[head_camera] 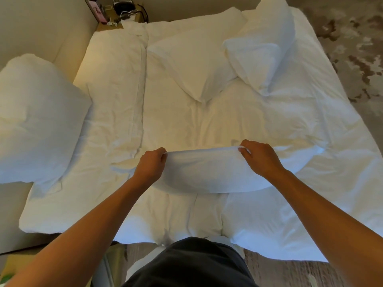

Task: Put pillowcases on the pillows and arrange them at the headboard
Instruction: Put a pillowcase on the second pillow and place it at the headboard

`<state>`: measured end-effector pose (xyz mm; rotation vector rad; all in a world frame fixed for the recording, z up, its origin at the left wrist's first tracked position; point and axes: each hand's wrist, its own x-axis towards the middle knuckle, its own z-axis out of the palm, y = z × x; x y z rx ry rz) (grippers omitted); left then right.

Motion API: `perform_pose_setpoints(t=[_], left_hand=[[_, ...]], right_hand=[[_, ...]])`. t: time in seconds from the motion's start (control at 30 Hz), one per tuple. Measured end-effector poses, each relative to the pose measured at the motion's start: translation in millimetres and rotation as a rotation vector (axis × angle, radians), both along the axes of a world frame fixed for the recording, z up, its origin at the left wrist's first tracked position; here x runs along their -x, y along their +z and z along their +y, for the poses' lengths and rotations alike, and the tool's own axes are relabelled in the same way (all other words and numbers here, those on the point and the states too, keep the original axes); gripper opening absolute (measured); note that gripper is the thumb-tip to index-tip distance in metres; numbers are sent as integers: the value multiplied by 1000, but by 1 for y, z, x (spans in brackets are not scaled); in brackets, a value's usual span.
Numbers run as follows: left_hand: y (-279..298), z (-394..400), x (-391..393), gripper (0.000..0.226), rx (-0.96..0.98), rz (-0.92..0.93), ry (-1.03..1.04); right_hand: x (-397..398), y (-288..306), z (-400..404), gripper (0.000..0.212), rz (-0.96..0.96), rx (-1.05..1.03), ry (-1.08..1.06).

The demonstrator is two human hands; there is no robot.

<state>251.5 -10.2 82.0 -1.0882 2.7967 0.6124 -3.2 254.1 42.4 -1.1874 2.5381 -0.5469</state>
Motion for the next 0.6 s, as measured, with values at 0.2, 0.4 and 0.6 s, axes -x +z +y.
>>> perform_pose_setpoints(t=[0.2, 0.4, 0.6], left_hand=[[-1, -9, -7, 29, -3, 48, 20], [25, -29, -22, 27, -35, 205, -9], [80, -65, -65, 25, 57, 359, 26]], right_hand=[[-8, 6, -1, 31, -166, 106, -163], [-28, 43, -22, 28, -90, 166, -260], [-56, 104, -73, 27, 5, 313, -215]])
